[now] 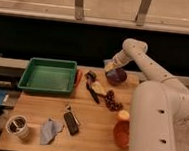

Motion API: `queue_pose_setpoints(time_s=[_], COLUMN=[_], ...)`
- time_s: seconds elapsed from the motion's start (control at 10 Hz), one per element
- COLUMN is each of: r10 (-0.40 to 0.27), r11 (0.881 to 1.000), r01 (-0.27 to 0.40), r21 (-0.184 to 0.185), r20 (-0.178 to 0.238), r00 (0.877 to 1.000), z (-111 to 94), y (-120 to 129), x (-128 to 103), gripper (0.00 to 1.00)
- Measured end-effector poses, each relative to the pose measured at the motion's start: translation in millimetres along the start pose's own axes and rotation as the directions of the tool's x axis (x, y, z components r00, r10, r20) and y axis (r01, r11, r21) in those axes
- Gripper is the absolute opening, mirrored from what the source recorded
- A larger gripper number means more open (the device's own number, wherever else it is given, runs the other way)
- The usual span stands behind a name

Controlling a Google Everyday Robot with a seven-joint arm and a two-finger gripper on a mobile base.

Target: Wipe purple bowl with sponge

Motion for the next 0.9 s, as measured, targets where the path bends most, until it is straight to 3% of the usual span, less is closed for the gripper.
queue_pose_setpoints(time_s=[0.2,0.5,0.7,0.9], r10=[0.009,0.074,0.108,0.115], r11=[1.000,0.993,0.987,0.985], r01=[-0.009,-0.072,-0.107,-0.116], r21=[0.030,0.094,0.122,0.124], r20=[-0.017,-0.015,0.004,0.018], r00=[1.000,0.997,0.994,0.993], z=[-9.6,-24.3,-25.2,-18.4], y=[-2.0,-35.4,-63.1,-77.2], x=[14.9,31.2,22.8,12.2], gripper=[0.09,0.09,0.09,0.09])
